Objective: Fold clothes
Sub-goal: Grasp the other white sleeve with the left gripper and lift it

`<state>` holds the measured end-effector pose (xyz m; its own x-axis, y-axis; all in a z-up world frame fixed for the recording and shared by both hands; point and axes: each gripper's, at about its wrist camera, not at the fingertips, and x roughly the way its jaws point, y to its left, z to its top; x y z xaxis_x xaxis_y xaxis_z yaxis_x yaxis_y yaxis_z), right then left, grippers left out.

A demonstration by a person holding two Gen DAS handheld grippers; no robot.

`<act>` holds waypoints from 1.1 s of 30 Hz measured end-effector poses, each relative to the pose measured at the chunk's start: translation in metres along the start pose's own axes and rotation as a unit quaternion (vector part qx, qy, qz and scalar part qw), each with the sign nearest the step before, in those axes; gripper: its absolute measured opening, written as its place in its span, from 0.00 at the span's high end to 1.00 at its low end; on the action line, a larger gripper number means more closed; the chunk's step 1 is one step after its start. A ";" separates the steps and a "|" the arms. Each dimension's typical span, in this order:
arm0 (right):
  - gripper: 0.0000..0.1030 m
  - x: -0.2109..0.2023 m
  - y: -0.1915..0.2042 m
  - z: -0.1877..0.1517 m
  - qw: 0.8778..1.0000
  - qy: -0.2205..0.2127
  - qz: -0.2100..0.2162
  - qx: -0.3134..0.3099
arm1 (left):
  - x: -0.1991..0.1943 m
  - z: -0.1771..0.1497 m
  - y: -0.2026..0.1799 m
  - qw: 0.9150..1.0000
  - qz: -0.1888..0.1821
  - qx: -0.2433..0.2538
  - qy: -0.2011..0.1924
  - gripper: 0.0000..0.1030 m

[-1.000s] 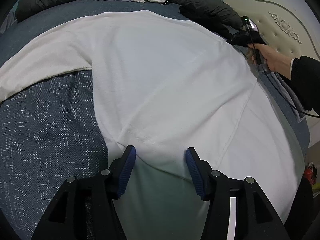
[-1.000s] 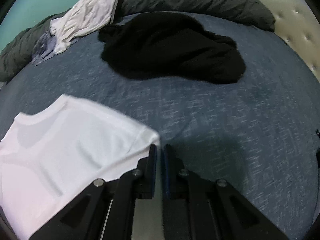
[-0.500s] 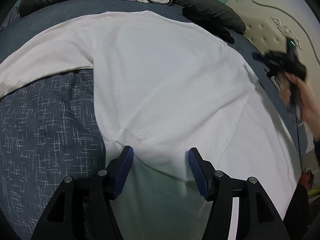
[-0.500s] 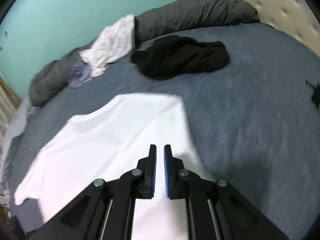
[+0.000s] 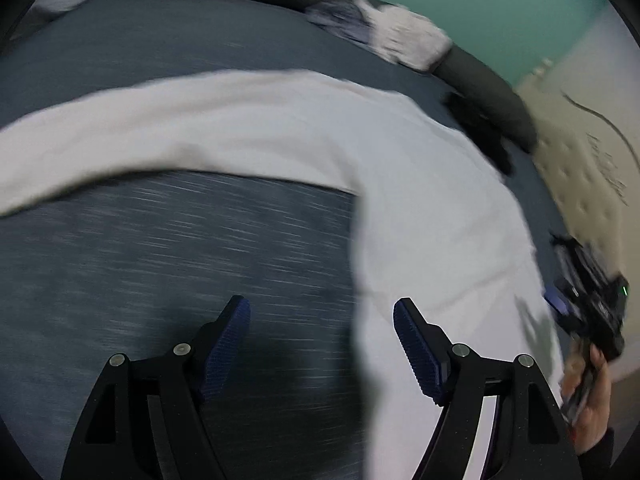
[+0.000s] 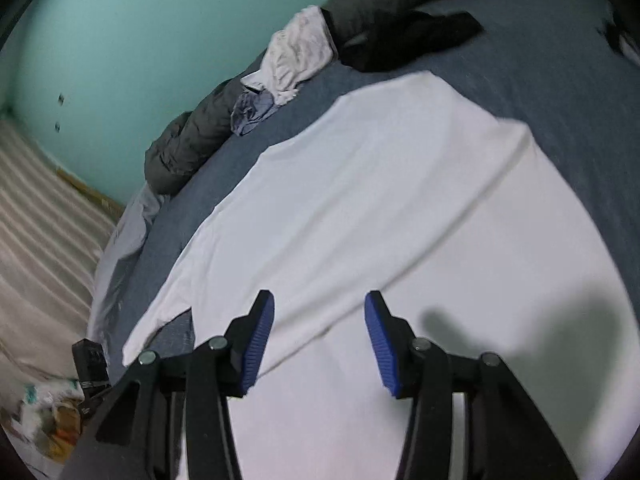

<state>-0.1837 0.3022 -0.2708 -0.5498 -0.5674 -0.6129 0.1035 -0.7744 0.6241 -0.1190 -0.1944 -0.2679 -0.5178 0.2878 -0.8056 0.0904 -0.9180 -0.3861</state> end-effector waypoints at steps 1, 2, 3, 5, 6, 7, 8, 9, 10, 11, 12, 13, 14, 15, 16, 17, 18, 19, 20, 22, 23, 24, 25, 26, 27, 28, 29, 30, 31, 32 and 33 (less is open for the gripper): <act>0.51 -0.001 -0.003 -0.004 1.000 -0.005 -0.001 0.007 | -0.008 0.006 0.012 1.000 0.007 -0.009 -0.004 0.25; 0.51 0.001 -0.005 -0.007 1.000 -0.006 0.001 0.011 | -0.015 0.011 0.023 1.000 0.015 -0.018 -0.008 0.25; 0.51 0.003 -0.007 -0.008 1.000 -0.004 0.004 0.015 | -0.023 0.017 0.035 0.999 0.022 -0.027 -0.012 0.25; 0.51 0.006 -0.009 -0.012 1.000 0.001 0.007 0.016 | -0.040 0.026 0.069 0.997 0.051 -0.054 -0.019 0.25; 0.51 0.007 -0.009 -0.014 1.000 0.000 0.009 0.015 | -0.047 0.028 0.083 0.996 0.068 -0.062 -0.022 0.25; 0.51 0.006 -0.008 -0.016 1.000 -0.003 0.013 0.015 | -0.055 0.031 0.097 0.994 0.084 -0.070 -0.024 0.25; 0.51 0.006 -0.008 -0.017 1.000 -0.005 0.017 0.016 | -0.060 0.036 0.108 0.993 0.090 -0.077 -0.028 0.25; 0.51 0.006 -0.008 -0.019 1.000 -0.008 0.020 0.016 | -0.067 0.039 0.124 0.991 0.096 -0.090 -0.033 0.25; 0.51 0.006 -0.007 -0.019 1.000 -0.010 0.024 0.015 | -0.074 0.043 0.140 0.989 0.101 -0.104 -0.039 0.25; 0.51 0.007 -0.007 -0.019 1.000 -0.010 0.023 0.011 | -0.078 0.046 0.154 0.986 0.107 -0.121 -0.043 0.25; 0.51 0.007 -0.006 -0.020 1.000 -0.010 0.020 0.006 | -0.082 0.049 0.169 0.983 0.113 -0.137 -0.047 0.25; 0.51 0.008 -0.005 -0.021 1.000 -0.010 0.017 0.001 | -0.086 0.052 0.180 0.980 0.125 -0.146 -0.050 0.25; 0.51 0.009 -0.005 -0.021 1.000 -0.009 0.014 -0.001 | -0.089 0.055 0.192 0.977 0.137 -0.156 -0.054 0.25; 0.51 0.010 -0.005 -0.022 1.000 -0.007 0.012 -0.001 | -0.093 0.058 0.204 0.973 0.149 -0.165 -0.058 0.25; 0.51 0.011 -0.007 -0.023 1.000 -0.005 0.011 0.000 | -0.097 0.060 0.215 0.970 0.159 -0.172 -0.062 0.25; 0.51 0.011 -0.008 -0.023 1.000 -0.004 0.010 0.000 | -0.101 0.061 0.226 0.967 0.169 -0.179 -0.065 0.25; 0.51 0.012 -0.009 -0.023 1.000 -0.005 0.007 0.000 | -0.103 0.063 0.235 0.964 0.178 -0.184 -0.066 0.25; 0.51 0.012 -0.009 -0.023 1.000 -0.005 0.004 -0.001 | -0.104 0.064 0.244 0.962 0.187 -0.188 -0.067 0.25; 0.51 0.013 -0.010 -0.023 1.000 -0.006 0.002 -0.001 | -0.102 0.066 0.249 0.960 0.193 -0.190 -0.066 0.25; 0.51 0.016 -0.011 -0.023 1.000 -0.005 0.000 0.000 | -0.104 0.067 0.263 0.955 0.213 -0.192 -0.069 0.25; 0.51 0.017 -0.012 -0.024 1.000 -0.004 -0.001 0.001 | -0.104 0.069 0.267 0.954 0.218 -0.194 -0.074 0.25; 0.51 0.018 -0.012 -0.025 1.000 -0.003 -0.003 0.000 | -0.104 0.071 0.272 0.953 0.219 -0.195 -0.074 0.25; 0.51 0.019 -0.012 -0.026 1.000 -0.003 -0.005 -0.004 | -0.103 0.072 0.275 0.952 0.226 -0.192 -0.077 0.25; 0.51 0.020 -0.011 -0.027 1.000 -0.003 -0.007 -0.008 | -0.102 0.073 0.278 0.951 0.232 -0.190 -0.080 0.25; 0.51 0.021 -0.010 -0.027 1.000 -0.003 -0.011 -0.013 | -0.099 0.074 0.280 0.952 0.228 -0.187 -0.079 0.25; 0.51 0.022 -0.010 -0.028 1.000 -0.003 -0.014 -0.016 | -0.096 0.075 0.281 0.954 0.227 -0.182 -0.076 0.25; 0.51 0.023 -0.010 -0.028 1.000 -0.002 -0.013 -0.016 | -0.093 0.076 0.282 0.955 0.227 -0.178 -0.073 0.25; 0.51 0.024 -0.010 -0.028 1.000 -0.002 -0.012 -0.015 | -0.090 0.076 0.280 0.956 0.226 -0.171 -0.073 0.25; 0.51 0.024 -0.010 -0.028 1.000 -0.002 -0.010 -0.013 | -0.088 0.077 0.278 0.957 0.226 -0.165 -0.072 0.25; 0.51 0.025 -0.010 -0.028 1.000 -0.002 -0.010 -0.013 | -0.086 0.077 0.276 0.958 0.226 -0.159 -0.074 0.28; 0.51 0.025 -0.010 -0.028 1.000 -0.003 -0.012 -0.013 | -0.084 0.076 0.274 0.959 0.225 -0.153 -0.076 0.36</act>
<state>-0.1751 0.2878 -0.3062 -0.5569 -0.5476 -0.6245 0.1122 -0.7946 0.5967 -0.1156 -0.4908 -0.2711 -0.4830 -0.1840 -0.8561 0.5680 -0.8099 -0.1464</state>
